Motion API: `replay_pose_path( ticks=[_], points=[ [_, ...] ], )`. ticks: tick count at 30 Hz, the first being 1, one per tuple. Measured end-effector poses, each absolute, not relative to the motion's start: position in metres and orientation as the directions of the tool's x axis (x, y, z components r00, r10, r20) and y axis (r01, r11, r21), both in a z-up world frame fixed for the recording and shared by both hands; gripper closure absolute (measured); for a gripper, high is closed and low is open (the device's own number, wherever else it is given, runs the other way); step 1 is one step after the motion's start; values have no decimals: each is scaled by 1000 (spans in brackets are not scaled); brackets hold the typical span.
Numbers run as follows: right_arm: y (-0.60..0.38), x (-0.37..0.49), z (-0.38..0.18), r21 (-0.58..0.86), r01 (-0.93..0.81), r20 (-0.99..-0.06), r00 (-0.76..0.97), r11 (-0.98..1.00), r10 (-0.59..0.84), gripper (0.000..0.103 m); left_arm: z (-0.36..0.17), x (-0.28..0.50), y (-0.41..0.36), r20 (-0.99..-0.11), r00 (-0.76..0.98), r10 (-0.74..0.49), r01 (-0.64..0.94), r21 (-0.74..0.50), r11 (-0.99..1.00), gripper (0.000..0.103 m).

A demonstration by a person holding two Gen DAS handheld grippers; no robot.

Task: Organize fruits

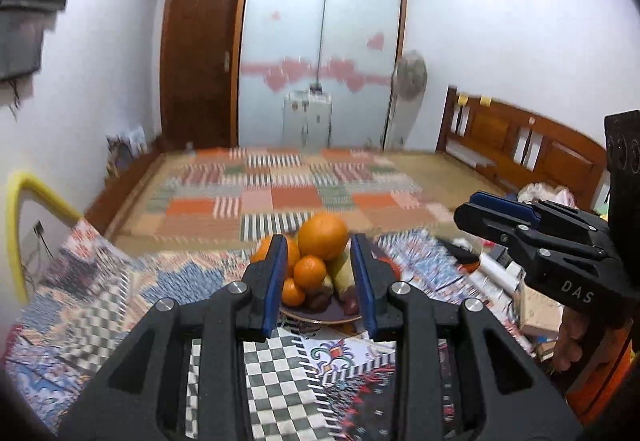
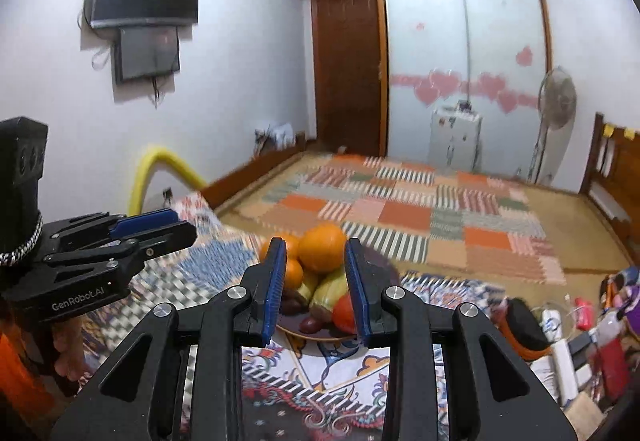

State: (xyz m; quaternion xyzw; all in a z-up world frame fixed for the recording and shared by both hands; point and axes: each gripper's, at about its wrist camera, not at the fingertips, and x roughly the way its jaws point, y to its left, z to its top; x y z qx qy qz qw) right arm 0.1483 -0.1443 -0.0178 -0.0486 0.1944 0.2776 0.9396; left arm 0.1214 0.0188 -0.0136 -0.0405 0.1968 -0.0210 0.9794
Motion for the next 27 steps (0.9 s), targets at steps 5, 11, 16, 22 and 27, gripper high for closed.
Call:
replay_pose_path(
  ticks=[5, 11, 16, 22, 27],
  points=[
    [-155, 96, 16, 13, -529, -278, 813, 849, 511, 76, 22, 68, 2, -280, 959, -47, 31, -61, 998, 71],
    [-161, 47, 34, 10, -510, -184, 845, 860, 503, 58, 43, 12, -9, -180, 984, -17, 9, -48, 999, 51],
    [-162, 30, 33, 13, -478, -143, 868, 878, 475, 34, 46, -13, -18, -138, 990, 4, -8, -30, 1000, 38],
    [-163, 21, 30, 12, -443, -126, 889, 897, 441, 18, 43, -22, -18, -140, 990, 13, -17, -30, 999, 25],
    [-165, 13, 29, 6, -420, -117, 901, 907, 418, 10, 39, -25, -17, -138, 990, 16, -22, -39, 999, 15]
  ],
)
